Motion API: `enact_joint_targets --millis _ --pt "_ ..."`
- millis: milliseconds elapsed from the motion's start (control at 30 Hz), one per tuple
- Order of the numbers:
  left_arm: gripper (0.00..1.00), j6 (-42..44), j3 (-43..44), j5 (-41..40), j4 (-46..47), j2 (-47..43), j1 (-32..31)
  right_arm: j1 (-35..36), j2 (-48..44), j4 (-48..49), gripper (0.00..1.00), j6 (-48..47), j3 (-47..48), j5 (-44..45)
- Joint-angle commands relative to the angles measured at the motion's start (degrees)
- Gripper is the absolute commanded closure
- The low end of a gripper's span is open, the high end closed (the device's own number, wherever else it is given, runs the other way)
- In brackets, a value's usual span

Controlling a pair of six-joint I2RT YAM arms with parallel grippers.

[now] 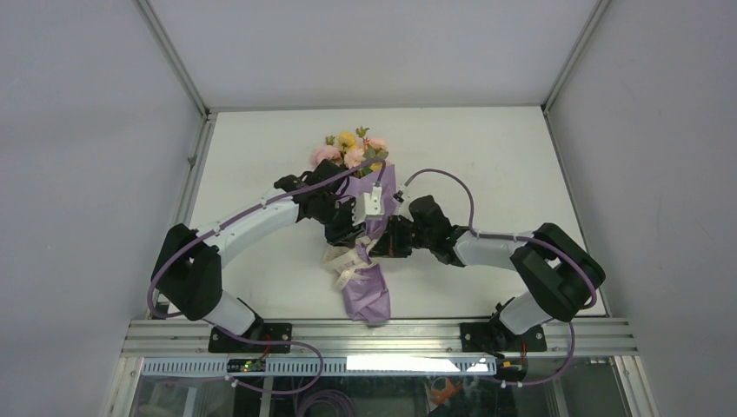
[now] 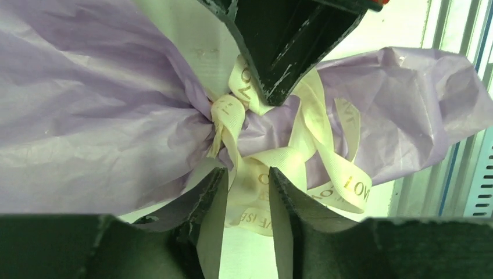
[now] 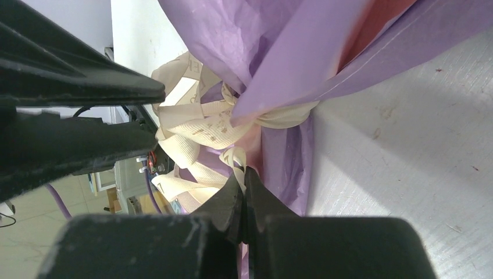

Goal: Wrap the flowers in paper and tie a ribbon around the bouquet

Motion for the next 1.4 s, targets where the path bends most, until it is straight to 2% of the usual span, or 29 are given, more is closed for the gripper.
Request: enact_joint_targets --millis 0,33,100,167,233,333,467,700,800,900,1133,1367 --pt "0.73 7.22 4.63 1.63 -2.8 1.87 1.41 0.26 -0.57 1.64 1.0 -1.65 1.79 -0.67" --pt "0.74 6.49 5.71 0.8 -2.78 2.77 1.71 0.26 -0.69 1.39 1.0 -1.69 1.92 -0.61" --pt "0.68 7.49 6.17 1.42 -3.07 2.75 2.73 0.26 -1.18 0.84 1.0 -2.05 1.91 -0.35" --pt "0.58 12.35 5.6 3.41 -6.29 1.63 3.86 0.26 -1.76 0.03 1.0 -2.62 1.77 -0.07" --pt "0.54 20.13 4.61 3.52 -11.86 1.29 4.57 0.26 -2.11 -0.44 1.0 -3.12 1.5 0.14" --pt "0.52 22.46 3.26 -0.6 -12.55 2.89 4.73 0.26 -2.17 -0.62 1.0 -3.42 1.31 0.14" --pt "0.52 20.36 3.41 -1.71 -9.32 4.48 4.73 0.25 -1.83 -0.6 1.0 -3.42 1.68 -0.24" --pt "0.61 20.25 1.63 -1.61 -7.7 5.02 3.46 0.26 -2.56 -0.66 1.0 -3.52 1.4 0.5" --pt "0.77 19.73 0.96 -1.85 -7.35 4.75 3.16 0.26 -2.38 -0.86 1.0 -3.87 1.44 0.2" --pt "1.0 17.85 1.44 -0.96 -7.69 3.43 2.99 0.26 -2.0 -1.38 1.0 -4.28 1.8 -0.11" --pt "1.0 14.78 4.1 3.86 -16.44 -1.07 0.91 0.26 -1.53 -0.82 1.0 -4.51 2.25 -1.0" --pt "1.0 9.45 4.82 4.2 -17.63 -1.11 -4.09 0.34 -0.47 -1.47 1.0 -4.91 3.18 -1.57"
